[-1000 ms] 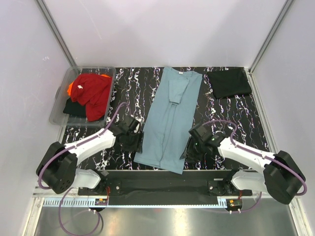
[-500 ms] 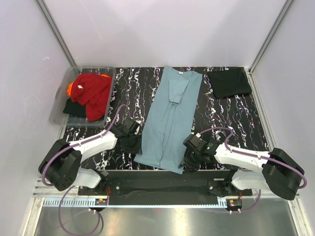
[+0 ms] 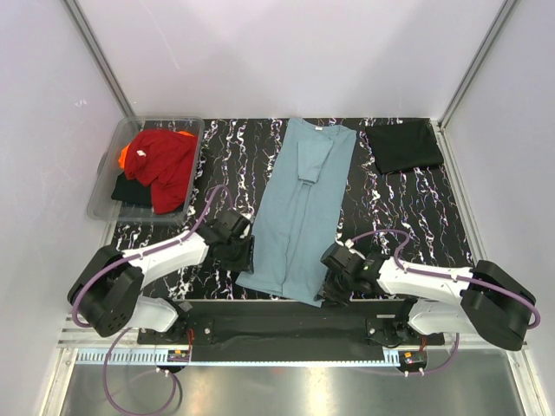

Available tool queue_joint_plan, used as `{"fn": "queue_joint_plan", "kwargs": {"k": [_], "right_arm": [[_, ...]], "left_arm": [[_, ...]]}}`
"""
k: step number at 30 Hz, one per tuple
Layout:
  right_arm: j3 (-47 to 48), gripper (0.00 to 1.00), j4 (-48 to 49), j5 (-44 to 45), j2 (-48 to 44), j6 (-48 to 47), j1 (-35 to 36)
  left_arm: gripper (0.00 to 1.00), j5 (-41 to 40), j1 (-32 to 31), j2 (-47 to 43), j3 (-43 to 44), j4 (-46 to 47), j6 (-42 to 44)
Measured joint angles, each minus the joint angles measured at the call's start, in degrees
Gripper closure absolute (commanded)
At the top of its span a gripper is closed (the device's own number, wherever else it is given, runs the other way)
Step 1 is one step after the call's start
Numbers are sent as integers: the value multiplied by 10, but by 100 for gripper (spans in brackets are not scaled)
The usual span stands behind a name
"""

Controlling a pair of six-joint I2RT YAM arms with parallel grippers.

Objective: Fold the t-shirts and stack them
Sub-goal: Fold the tshirt

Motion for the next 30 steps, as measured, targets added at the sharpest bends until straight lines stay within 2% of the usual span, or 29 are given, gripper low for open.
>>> {"fn": "queue_joint_plan", "kwargs": {"k": [1,2,3,6,9,11,14,24,30], "right_arm": [[0,70,2,1,0,2,0],[0,80,5,2,-2,1,0],[-1,87,7,3,-5,1,0],[-8,100,7,5,-27,6,1],[-21,100,6,10,-58,11,1],[-26,100,-1,14,-75,12,1],[-24,100,-28,25,-99,12,1],[12,100,-127,60,-129,4,1],[13,100,-172,74,-163,4,1]], "left_arm": [[59,-1,-2,0,0,-1,0],[59,-2,-3,0,0,-2,0],[59,-2,-5,-1,0,-3,0],[59,-2,-10,-5,0,-12,-1],[57,-2,-20,-15,-1,-22,-5],[50,-2,-28,-29,-1,-29,-9],[48,-2,-38,-54,-2,-35,-17],[54,28,-69,-78,-51,1,-70],[55,28,-104,-76,-51,14,-86]]}}
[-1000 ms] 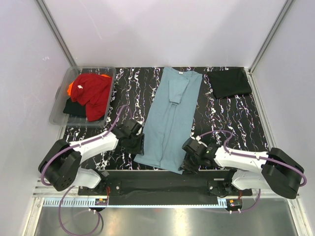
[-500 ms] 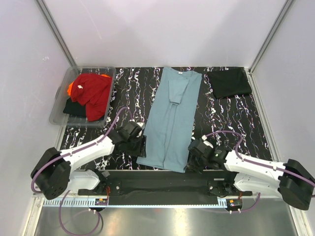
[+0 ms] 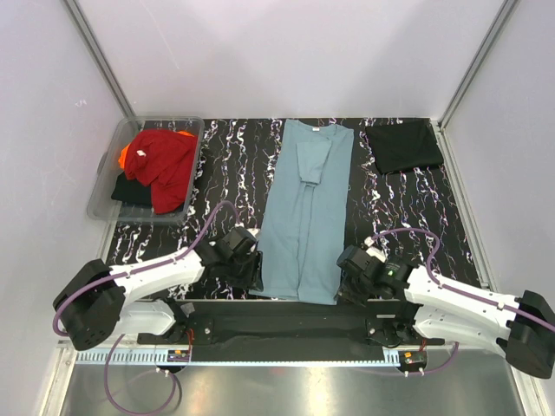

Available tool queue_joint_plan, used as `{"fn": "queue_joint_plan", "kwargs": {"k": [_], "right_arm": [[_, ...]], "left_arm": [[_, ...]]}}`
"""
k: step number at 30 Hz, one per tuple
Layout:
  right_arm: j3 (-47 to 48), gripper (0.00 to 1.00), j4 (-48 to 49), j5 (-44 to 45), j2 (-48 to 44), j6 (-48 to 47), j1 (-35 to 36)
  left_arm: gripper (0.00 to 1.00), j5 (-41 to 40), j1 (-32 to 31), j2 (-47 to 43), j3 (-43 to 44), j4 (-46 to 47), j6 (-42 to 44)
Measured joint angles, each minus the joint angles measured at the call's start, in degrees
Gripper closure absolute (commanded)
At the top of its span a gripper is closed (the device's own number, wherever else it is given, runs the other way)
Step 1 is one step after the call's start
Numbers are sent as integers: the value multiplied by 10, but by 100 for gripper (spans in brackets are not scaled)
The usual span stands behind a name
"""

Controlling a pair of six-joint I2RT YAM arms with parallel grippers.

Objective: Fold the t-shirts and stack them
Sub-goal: Fold the tshirt

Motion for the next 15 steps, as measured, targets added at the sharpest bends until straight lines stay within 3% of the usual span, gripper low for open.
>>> {"fn": "queue_joint_plan", "kwargs": {"k": [15], "right_arm": [[0,100,-69,10,-54,2,0]], "left_arm": [[51,-16,-38,-40,8,-16,-26]]}}
